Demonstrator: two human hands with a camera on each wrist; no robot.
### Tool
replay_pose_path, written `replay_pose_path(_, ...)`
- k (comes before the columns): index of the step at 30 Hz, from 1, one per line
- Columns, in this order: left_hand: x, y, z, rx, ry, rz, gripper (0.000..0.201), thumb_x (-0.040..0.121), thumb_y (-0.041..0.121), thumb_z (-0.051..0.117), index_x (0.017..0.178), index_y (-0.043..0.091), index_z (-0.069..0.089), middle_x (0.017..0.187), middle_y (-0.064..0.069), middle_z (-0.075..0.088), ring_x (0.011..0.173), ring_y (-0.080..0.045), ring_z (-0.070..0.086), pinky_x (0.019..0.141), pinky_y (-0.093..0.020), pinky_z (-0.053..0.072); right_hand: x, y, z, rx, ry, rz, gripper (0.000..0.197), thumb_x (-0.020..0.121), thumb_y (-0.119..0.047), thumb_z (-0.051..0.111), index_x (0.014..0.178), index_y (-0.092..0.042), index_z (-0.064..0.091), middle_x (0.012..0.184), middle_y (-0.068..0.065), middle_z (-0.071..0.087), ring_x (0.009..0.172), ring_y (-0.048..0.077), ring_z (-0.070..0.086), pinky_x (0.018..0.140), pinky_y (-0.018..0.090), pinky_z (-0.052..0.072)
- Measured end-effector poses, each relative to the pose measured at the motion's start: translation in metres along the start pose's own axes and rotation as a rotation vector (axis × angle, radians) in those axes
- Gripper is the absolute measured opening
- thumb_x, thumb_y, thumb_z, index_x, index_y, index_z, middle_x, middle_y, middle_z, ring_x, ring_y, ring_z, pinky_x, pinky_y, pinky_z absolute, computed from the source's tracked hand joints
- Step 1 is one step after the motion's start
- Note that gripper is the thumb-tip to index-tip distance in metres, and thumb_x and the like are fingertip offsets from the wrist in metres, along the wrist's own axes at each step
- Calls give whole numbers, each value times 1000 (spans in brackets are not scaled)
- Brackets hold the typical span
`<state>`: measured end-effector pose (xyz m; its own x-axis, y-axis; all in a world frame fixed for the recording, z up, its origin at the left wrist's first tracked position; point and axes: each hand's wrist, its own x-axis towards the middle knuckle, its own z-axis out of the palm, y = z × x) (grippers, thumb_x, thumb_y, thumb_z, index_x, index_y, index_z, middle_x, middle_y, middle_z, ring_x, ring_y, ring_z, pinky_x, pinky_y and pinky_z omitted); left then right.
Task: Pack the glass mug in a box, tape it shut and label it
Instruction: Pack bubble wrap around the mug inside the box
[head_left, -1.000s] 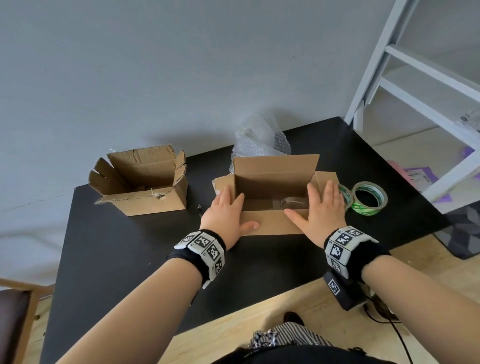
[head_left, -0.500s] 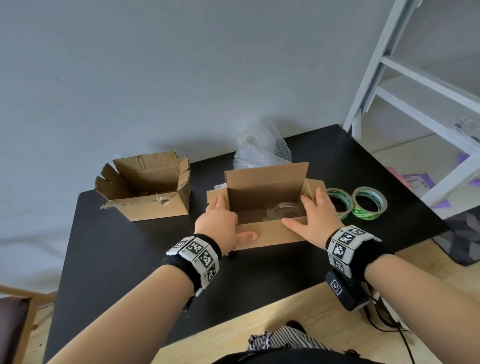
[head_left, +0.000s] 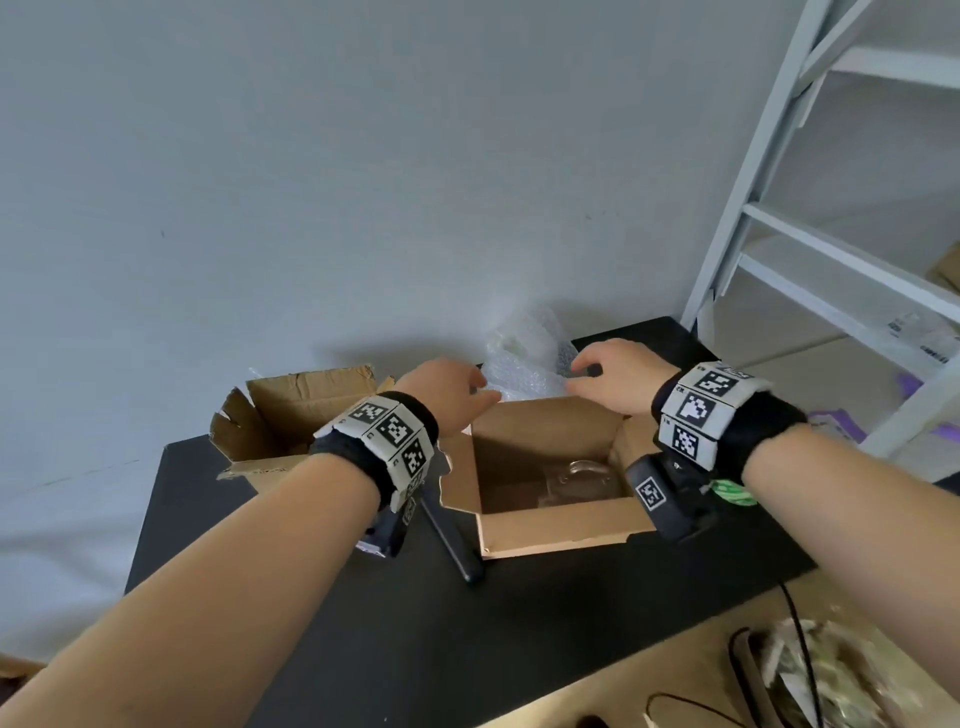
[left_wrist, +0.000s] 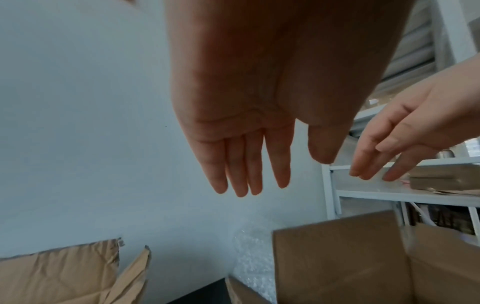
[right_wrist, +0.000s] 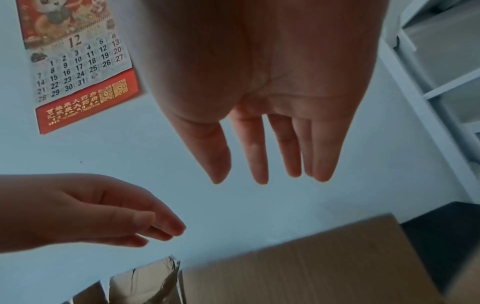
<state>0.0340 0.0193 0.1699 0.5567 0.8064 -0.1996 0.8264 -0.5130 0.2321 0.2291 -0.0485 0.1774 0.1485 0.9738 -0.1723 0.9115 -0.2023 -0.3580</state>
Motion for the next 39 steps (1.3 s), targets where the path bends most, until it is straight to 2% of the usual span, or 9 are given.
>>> replay_pose_path(4,30,-3,-15,-29,-41,25,40,98,34,42,130,14,55,135,-6,55,123,-23,49,98,-30,38,34,-4,-23,-36,-61,-68,32,91,-30,56,117,-13,62,120,5,61,102,19,55,78,21,34)
replay_pose_path(12,110,-9,-25,-29,-45,-80,38,99,29,41,132,12,52,137,-7,52,127,-23,46,104,-30,35,144,22,-43,-253,-109,-169,41,84,-24,66,123,-17,58,127,4,55,114,22,52,89,27,40)
replay_pose_path(20,185,-22,-2,-86,-132,-202,44,96,35,49,135,17,48,139,-2,50,127,-19,46,106,-29,34,242,56,8,-372,-279,-223,111,71,-34,78,150,-24,1,157,5,5,142,34,14,112,46,28)
replay_pose_path(22,196,-24,6,-108,-143,-232,47,96,35,49,139,16,43,141,-3,47,128,-20,44,107,-29,33,253,60,21,-410,-287,-238,117,69,-33,79,149,-26,-5,152,7,19,140,34,13,108,48,33)
replay_pose_path(24,206,-26,14,-138,-142,-270,51,96,35,49,142,16,37,144,-5,44,129,-21,43,107,-31,33,259,63,27,-386,-266,-270,109,69,-28,78,148,-24,4,135,9,40,130,31,30,99,44,42)
replay_pose_path(27,222,-27,25,-154,-142,-306,58,96,34,49,146,14,27,147,-9,38,132,-25,40,108,-34,32,258,69,27,-180,-198,-292,63,78,-4,62,133,-17,34,119,8,49,107,27,50,88,38,48)
replay_pose_path(31,240,-21,38,-167,-154,-292,77,91,36,57,150,12,13,147,-13,38,129,-28,44,104,-39,39,241,76,25,-41,-168,-378,26,82,4,50,100,-13,45,86,-2,49,84,23,54,73,31,45)
replay_pose_path(35,247,-12,43,-191,-119,-238,67,90,20,58,147,23,23,134,-11,52,111,-29,56,89,-35,48,230,85,19,63,-146,-441,17,87,-1,52,101,-11,52,86,-4,52,85,19,56,71,20,37)
replay_pose_path(39,249,-23,32,-174,45,-359,34,91,4,44,124,10,48,115,-16,61,101,-32,59,78,-31,46,229,100,14,112,-134,-378,35,89,5,45,118,-13,49,97,4,62,87,22,62,80,33,51)
